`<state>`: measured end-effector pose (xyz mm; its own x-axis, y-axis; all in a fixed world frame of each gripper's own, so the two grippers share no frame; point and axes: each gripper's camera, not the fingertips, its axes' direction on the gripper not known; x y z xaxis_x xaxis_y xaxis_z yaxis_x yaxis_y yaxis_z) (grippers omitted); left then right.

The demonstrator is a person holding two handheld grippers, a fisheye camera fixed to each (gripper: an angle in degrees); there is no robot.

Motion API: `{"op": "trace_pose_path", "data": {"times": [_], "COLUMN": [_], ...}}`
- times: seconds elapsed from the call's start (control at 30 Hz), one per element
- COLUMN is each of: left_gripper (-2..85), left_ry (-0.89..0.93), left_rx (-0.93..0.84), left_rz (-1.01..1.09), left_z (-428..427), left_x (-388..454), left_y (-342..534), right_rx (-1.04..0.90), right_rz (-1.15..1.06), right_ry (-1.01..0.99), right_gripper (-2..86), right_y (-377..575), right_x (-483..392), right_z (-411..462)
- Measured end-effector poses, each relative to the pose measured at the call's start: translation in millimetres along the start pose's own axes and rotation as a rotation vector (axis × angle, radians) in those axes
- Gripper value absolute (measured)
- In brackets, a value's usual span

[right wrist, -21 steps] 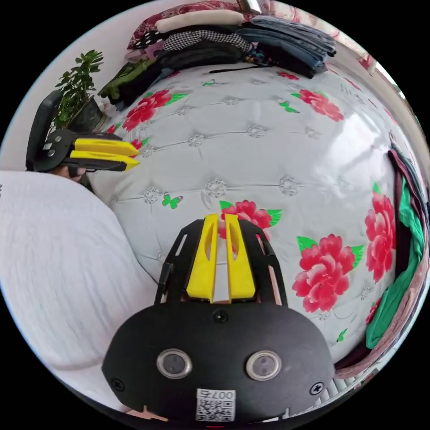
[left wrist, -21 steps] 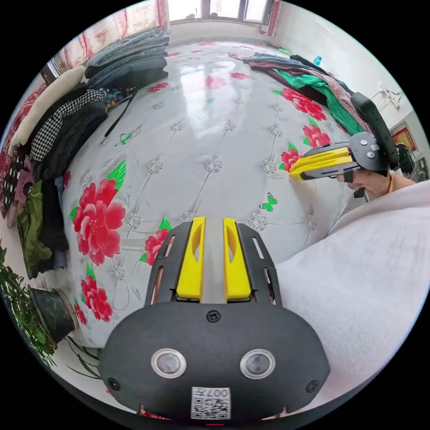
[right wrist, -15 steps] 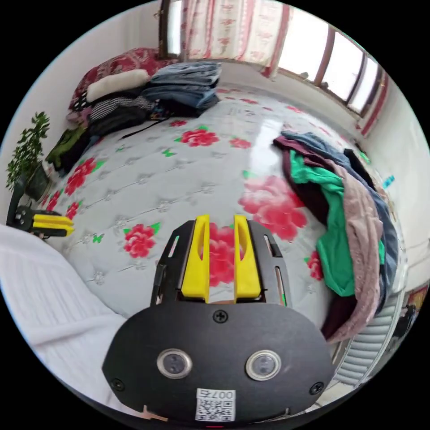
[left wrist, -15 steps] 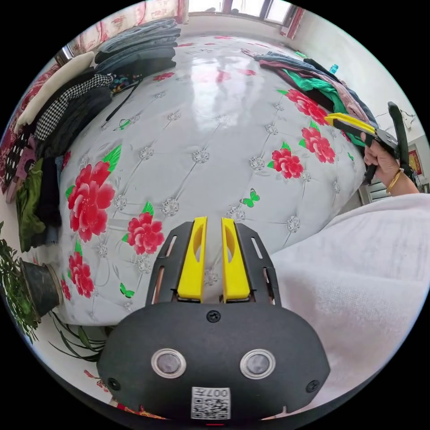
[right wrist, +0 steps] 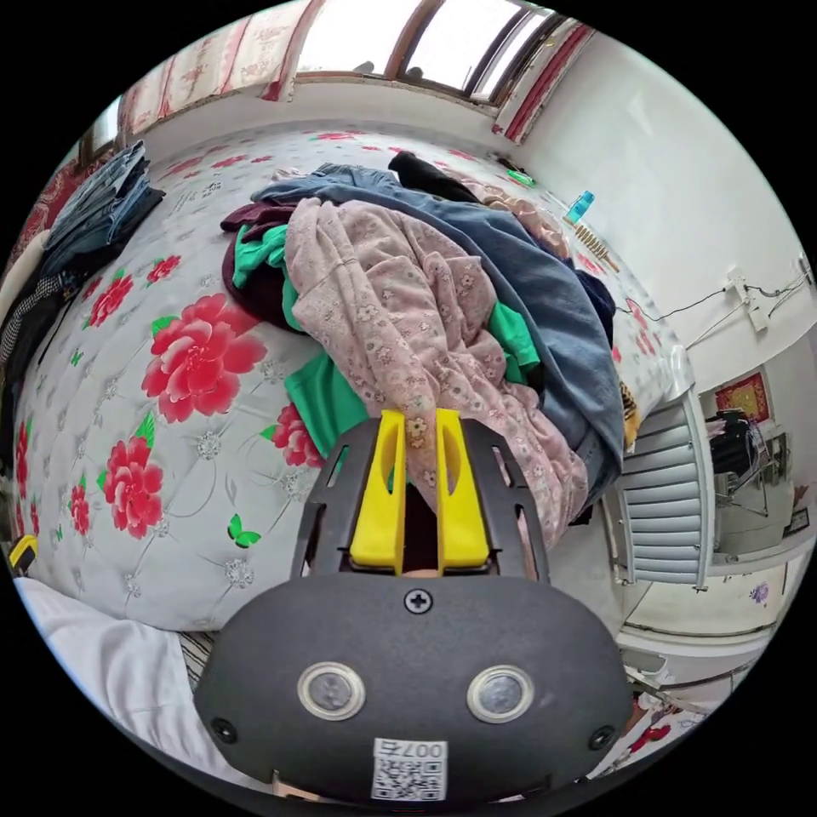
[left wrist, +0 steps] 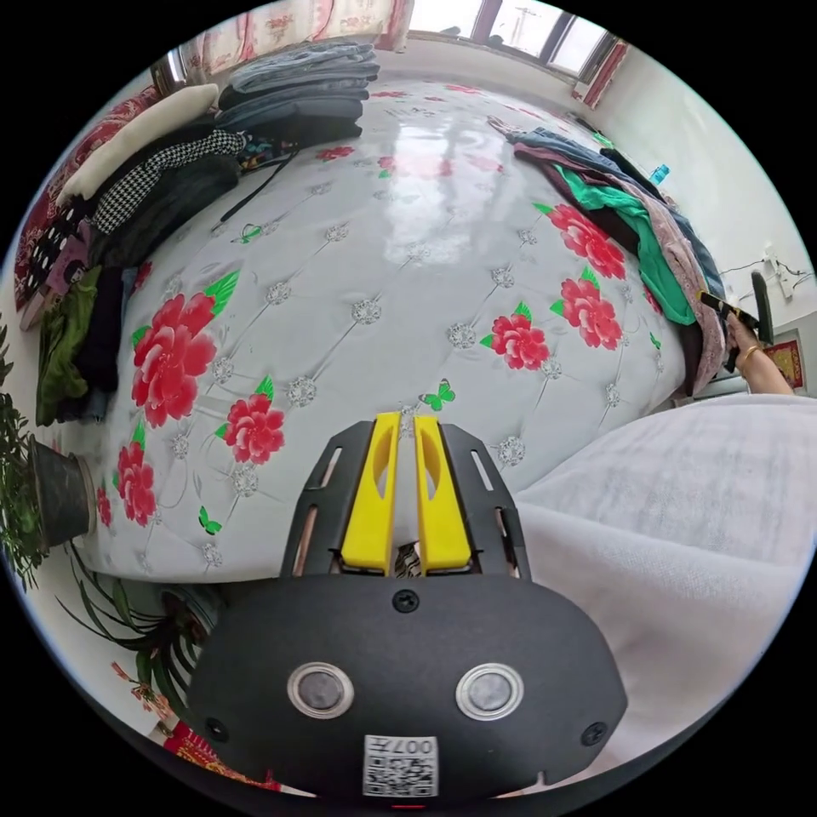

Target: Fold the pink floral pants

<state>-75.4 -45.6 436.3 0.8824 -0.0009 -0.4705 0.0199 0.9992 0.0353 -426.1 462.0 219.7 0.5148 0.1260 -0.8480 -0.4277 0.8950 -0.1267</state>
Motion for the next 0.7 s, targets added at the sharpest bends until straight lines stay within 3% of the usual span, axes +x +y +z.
{"op": "trace_pose_path", "data": {"times": [0.2,0.4,0.6,0.7], "left_gripper": [3.0,5.1,6.8,8.2], "left_ry": [0.044,0.174,0.279,0.334], "left_rx": [0.045,0.150,0.297,0.372], "left_rz": [-0.064,-0.054,-0.056,-0.071], "left_z": [-20,-49,-86,-103], "left_x": [-34,-66,-100,-125], "left_y": [23,36,51,69], "right_rx": [0.242,0.508,0.507,0.507], "right_rz": [0.038,-0.052,-0.411,-0.616], "right_ry": [-0.100,-0.511,-0.762,-1.031], "right_gripper": [1.1,0.0,0.1,0.5], "right_y": [18,24,21,33], "right_x": [2,-27,-206,-293], "right_z": [-98,-200,-257,-285]}}
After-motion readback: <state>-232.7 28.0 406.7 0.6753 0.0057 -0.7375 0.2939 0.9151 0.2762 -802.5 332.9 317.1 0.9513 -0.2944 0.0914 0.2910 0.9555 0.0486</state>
